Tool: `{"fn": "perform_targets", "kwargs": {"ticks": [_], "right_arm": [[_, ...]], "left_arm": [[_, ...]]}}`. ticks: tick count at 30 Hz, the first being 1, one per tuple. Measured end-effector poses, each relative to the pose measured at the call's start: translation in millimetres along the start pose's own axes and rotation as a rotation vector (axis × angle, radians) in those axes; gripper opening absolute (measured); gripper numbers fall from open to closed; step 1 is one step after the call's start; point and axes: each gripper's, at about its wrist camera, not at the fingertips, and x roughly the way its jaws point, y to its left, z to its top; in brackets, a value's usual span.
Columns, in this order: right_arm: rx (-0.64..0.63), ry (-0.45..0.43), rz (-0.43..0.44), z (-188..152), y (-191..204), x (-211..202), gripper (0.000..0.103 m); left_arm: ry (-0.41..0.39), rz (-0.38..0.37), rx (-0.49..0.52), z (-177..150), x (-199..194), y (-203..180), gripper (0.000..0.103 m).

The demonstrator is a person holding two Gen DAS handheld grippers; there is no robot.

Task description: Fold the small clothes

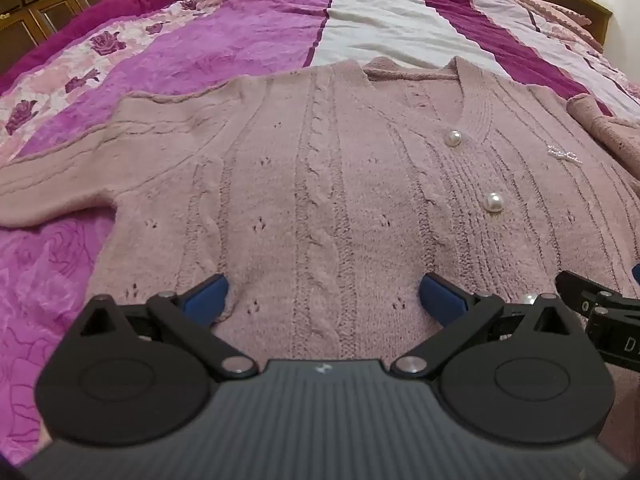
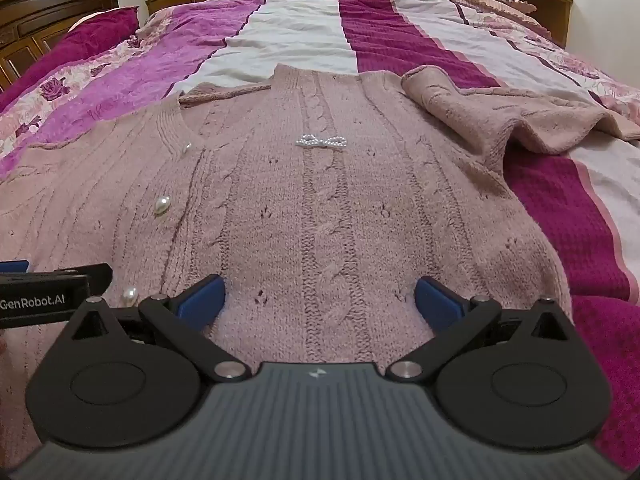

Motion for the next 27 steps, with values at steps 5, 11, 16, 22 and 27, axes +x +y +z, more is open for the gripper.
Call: {"fn": "perform_targets", "kwargs": {"ticks": [5, 11, 16, 22, 27], "right_arm": [[-0.003, -0.001, -0.002, -0.3, 0.4, 0.0, 0.103], [-0.003, -0.001, -0.003, -0.5, 0.6, 0.0, 0.103], [-0.003, -0.002, -0.003, -0.7, 0.5, 0.1, 0.103], [-0.004, -0.003, -0.003, -0.8, 0.6, 0.1, 0.103], [-0.004, -0.004, -0.003, -0.9, 0.6, 0.1, 0.103]], "left_arm": [[0.000, -0.002, -0.004, -0.1, -0.2, 0.7, 0.103], [0.005, 0.004, 0.000, 1.3, -0.7, 1.2, 0.103], [0.005, 0.005, 0.001, 1.6, -1.1, 0.9, 0.103], [0.004, 0.006, 0.002, 1.5, -1.1, 0.0, 0.103], [0.004, 0.007, 0.001, 1.8, -1.5, -0.2, 0.103]]}}
